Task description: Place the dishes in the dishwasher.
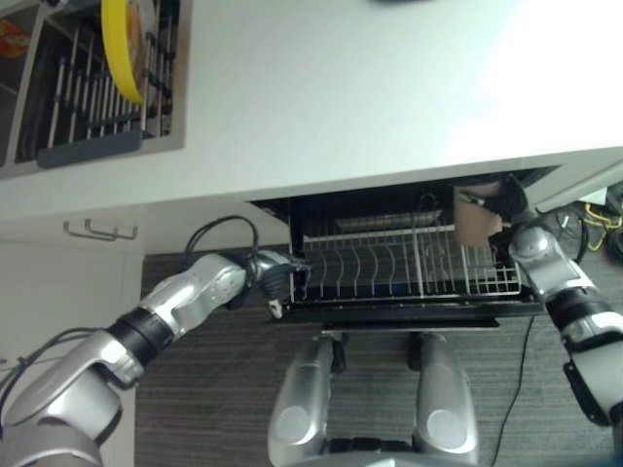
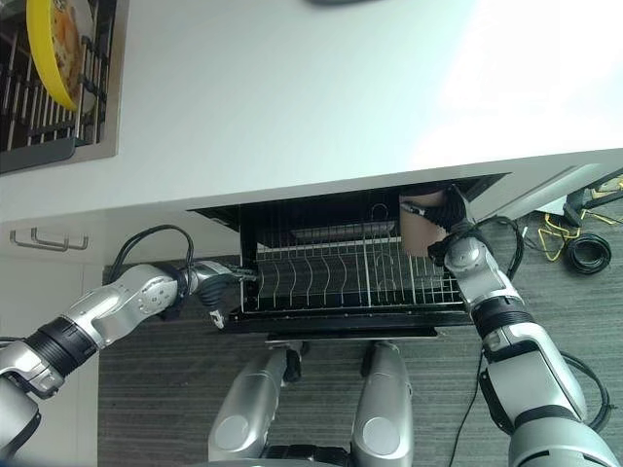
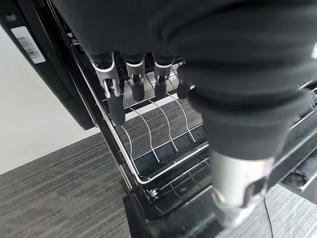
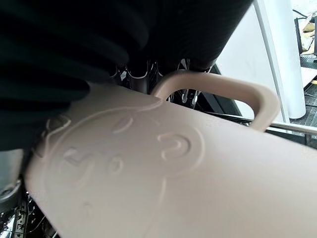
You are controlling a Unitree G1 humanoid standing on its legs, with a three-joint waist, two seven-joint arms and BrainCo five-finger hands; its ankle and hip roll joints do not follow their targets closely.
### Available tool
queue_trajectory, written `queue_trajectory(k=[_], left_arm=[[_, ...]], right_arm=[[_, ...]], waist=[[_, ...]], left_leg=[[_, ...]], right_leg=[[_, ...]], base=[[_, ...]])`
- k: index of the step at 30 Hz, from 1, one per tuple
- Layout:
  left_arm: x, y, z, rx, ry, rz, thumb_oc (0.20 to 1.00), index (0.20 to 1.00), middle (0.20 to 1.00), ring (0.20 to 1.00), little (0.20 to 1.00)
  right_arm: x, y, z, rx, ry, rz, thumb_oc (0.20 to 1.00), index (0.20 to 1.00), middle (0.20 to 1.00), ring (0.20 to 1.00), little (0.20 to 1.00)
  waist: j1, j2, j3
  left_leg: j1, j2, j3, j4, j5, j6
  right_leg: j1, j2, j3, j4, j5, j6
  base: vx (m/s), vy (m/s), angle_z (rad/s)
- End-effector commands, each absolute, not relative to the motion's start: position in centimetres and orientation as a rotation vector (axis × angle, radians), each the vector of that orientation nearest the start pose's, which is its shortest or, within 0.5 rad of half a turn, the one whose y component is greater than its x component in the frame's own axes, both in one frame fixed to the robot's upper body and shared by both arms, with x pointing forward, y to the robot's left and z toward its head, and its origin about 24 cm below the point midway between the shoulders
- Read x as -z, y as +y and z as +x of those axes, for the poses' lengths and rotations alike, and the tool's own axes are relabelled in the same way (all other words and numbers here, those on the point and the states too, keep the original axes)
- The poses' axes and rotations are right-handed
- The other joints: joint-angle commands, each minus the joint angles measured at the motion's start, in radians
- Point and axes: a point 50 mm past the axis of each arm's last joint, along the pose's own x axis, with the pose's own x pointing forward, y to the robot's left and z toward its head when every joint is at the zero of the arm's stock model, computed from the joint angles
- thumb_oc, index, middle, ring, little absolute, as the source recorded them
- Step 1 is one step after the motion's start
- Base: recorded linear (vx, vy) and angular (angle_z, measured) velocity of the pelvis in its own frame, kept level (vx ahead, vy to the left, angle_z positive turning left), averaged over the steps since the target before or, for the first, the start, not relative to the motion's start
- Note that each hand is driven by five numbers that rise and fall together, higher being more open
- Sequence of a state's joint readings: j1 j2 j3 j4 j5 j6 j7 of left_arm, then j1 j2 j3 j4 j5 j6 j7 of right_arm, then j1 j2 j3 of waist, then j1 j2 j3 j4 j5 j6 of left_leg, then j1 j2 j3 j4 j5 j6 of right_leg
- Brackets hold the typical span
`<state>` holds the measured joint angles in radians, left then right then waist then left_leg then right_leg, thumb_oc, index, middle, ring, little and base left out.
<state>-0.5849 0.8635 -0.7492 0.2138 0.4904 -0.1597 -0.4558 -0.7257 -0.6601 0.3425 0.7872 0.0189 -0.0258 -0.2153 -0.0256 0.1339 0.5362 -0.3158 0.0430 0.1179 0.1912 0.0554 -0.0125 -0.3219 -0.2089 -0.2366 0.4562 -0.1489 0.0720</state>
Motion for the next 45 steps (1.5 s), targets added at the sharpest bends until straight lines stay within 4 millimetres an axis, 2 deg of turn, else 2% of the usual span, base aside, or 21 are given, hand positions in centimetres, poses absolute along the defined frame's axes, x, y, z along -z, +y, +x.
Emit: queue_trajectory(k=[1,7,10,13,18,19,23,28,32,37,45], left_arm=[[-8.8,16.4,30.1,1.007,-0.023,1.599,1.0,1.0,1.0,1.0,1.0],[-7.9,15.4,29.7,1.034,-0.014,1.579,1.0,1.0,1.0,1.0,1.0],[-6.7,14.9,29.7,1.027,0.021,1.556,1.0,1.0,1.0,1.0,1.0],[-5.8,14.6,29.6,1.03,0.05,1.532,1.0,1.0,1.0,1.0,1.0],[-2.6,13.4,28.4,1.081,0.179,1.383,1.0,1.0,1.0,1.0,1.0],[-1.7,12.7,27.8,1.09,0.172,1.354,1.0,1.0,1.0,1.0,1.0],[-0.9,12.4,27.3,1.087,0.155,1.367,1.0,1.0,1.0,1.0,1.0],[0.3,12.2,27.0,1.053,0.132,1.443,1.0,1.0,1.0,1.0,1.0],[2.2,12.4,26.6,0.986,0.164,1.505,1.0,1.0,1.0,1.0,1.0],[3.2,13.1,26.1,0.947,0.173,1.519,1.0,1.0,1.0,1.0,1.0],[4.5,13.6,25.4,0.895,0.172,1.521,1.0,1.0,1.0,1.0,1.0]], right_arm=[[-15.7,-26.6,37.8,0.25,-0.097,-0.792,0.2,0.2,0.2,0.2,0.2],[-15.1,-24.7,38.0,0.197,-0.135,-0.754,0.2,0.2,0.2,0.2,0.2],[-15.5,-22.8,38.3,0.144,-0.183,-0.759,0.2,0.2,0.2,0.2,0.2],[-15.8,-22.0,38.3,0.131,-0.209,-0.762,0.2,0.2,0.2,0.2,0.2],[-16.6,-20.1,38.4,0.112,-0.254,-0.777,0.2,0.2,0.2,0.2,0.2],[-17.1,-20.0,38.6,0.128,-0.262,-0.785,0.2,0.2,0.2,0.2,0.2],[-17.8,-20.1,38.8,0.155,-0.274,-0.771,0.2,0.2,0.2,0.2,0.2],[-18.5,-20.3,39.0,0.195,-0.277,-0.721,0.2,0.2,0.2,0.2,0.2],[-19.9,-21.7,39.1,0.313,-0.31,-0.638,0.2,0.2,0.2,0.2,0.2],[-21.6,-22.8,39.0,0.358,-0.344,-0.635,0.2,0.2,0.2,0.2,0.2],[-20.9,-24.8,38.5,0.487,-0.316,-0.624,0.2,0.2,0.2,0.2,0.2]], waist=[[0.031,-0.008,-0.016],[0.026,0.009,-0.016],[0.02,0.013,-0.016],[0.016,0.015,-0.016],[0.008,0.027,-0.016],[0.01,0.044,-0.016],[0.019,0.06,-0.016],[0.028,0.064,-0.016],[0.036,0.064,-0.016],[0.043,0.057,-0.016],[0.042,0.057,-0.016]], left_leg=[[0.027,0.004,0.004,0.118,-0.139,-0.014],[0.026,-0.004,0.004,0.111,-0.138,-0.015],[0.022,-0.004,0.009,0.103,-0.134,-0.016],[0.02,-0.004,0.01,0.1,-0.132,-0.017],[0.029,-0.001,0.013,0.043,-0.104,-0.019],[0.042,0.002,0.021,-0.041,-0.065,-0.021],[0.052,0.0,0.02,-0.109,-0.032,-0.023],[0.043,-0.002,0.013,-0.136,-0.012,-0.023],[0.029,-0.003,0.002,-0.153,-0.002,-0.022],[0.021,-0.006,-0.006,-0.159,-0.001,-0.021],[0.001,-0.017,-0.021,-0.117,-0.019,-0.017]], right_leg=[[0.016,-0.006,0.114,-0.119,0.076,0.059],[0.005,-0.013,0.114,-0.111,0.073,0.06],[-0.006,-0.01,0.12,-0.109,0.071,0.059],[-0.013,-0.01,0.123,-0.103,0.068,0.057],[-0.022,-0.004,0.127,-0.104,0.063,0.061],[-0.023,0.004,0.122,-0.126,0.066,0.065],[-0.027,0.014,0.113,-0.135,0.065,0.067],[-0.046,0.019,0.105,-0.117,0.058,0.063],[-0.065,0.024,0.105,-0.098,0.049,0.06],[-0.076,0.027,0.105,-0.098,0.052,0.06],[-0.09,0.02,0.115,-0.087,0.053,0.055]], base=[[0.0,0.0,0.0],[0.0,0.017,0.02],[0.0,0.041,0.02],[0.0,0.02,-0.01],[0.04,0.034,0.0],[0.01,0.022,0.09],[-0.01,-0.012,0.11],[0.0,-0.006,0.11],[0.0,0.0,0.0],[0.01,0.001,0.0],[0.03,0.027,-0.04]])
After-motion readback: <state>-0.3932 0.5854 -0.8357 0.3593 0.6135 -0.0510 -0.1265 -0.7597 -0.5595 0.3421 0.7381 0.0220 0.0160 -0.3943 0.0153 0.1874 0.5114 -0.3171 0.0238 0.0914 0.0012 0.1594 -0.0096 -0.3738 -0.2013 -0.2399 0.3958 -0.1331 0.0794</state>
